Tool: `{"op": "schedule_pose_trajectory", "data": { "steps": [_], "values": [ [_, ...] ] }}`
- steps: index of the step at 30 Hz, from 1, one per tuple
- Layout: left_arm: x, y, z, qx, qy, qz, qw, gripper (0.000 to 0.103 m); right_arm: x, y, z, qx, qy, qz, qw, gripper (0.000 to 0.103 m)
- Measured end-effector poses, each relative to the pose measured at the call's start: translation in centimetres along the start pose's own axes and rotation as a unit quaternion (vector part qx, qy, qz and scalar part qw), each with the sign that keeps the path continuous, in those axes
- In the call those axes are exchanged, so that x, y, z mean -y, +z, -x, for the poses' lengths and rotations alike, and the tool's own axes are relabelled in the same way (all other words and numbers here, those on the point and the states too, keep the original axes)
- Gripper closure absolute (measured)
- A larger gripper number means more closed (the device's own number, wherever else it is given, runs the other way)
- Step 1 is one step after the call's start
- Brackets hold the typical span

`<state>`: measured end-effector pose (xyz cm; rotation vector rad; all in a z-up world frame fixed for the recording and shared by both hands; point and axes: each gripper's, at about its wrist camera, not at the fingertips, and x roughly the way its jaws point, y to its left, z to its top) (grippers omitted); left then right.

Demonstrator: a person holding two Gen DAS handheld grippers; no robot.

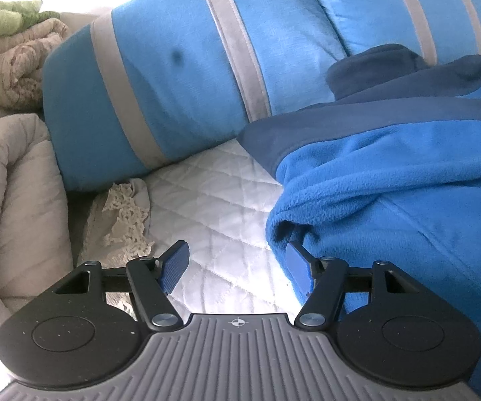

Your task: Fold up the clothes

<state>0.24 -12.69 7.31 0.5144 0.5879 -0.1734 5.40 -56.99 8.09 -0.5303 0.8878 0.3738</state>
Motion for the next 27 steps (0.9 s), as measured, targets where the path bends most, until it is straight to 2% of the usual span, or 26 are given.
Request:
{"op": "schedule_pose_trajectory", "data": {
  "steps": [8, 10, 11, 18, 24, 25, 27],
  "values": [
    [0.4, 0.1, 0.5, 0.011, -0.013, 0.007, 0.9998, 0.039, -1.8, 3.3, 1.1, 0.038, 0.035, 0.037, 0.998, 0.039],
    [0.5, 0.1, 0.7, 0.014, -0.016, 0.008, 0.9997, 0.039, -2.5, 4.6, 0.7, 0.043, 0.047, 0.049, 0.997, 0.044],
    [0.5, 0.1, 0.8, 0.016, -0.017, 0.009, 0.9997, 0.039, -2.8, 5.2, 0.5, 0.042, 0.052, 0.053, 0.996, 0.047],
    [0.7, 0.3, 1.4, 0.027, -0.025, 0.016, 0.9992, 0.039, -4.5, 9.5, -2.0, 0.033, 0.095, 0.06, 0.993, 0.048],
    [0.6, 0.3, 1.8, 0.031, -0.031, 0.025, 0.9987, 0.039, -5.2, 11.2, -5.8, -0.004, 0.119, 0.059, 0.991, 0.051],
    [0.6, 0.3, 1.8, 0.031, -0.032, 0.026, 0.9987, 0.039, -5.3, 11.2, -6.4, -0.011, 0.12, 0.058, 0.991, 0.054],
    [0.5, 0.2, 1.9, 0.032, -0.034, 0.024, 0.9986, 0.039, -5.2, 11.2, -7.4, -0.025, 0.121, 0.053, 0.991, 0.086]
  ]
}}
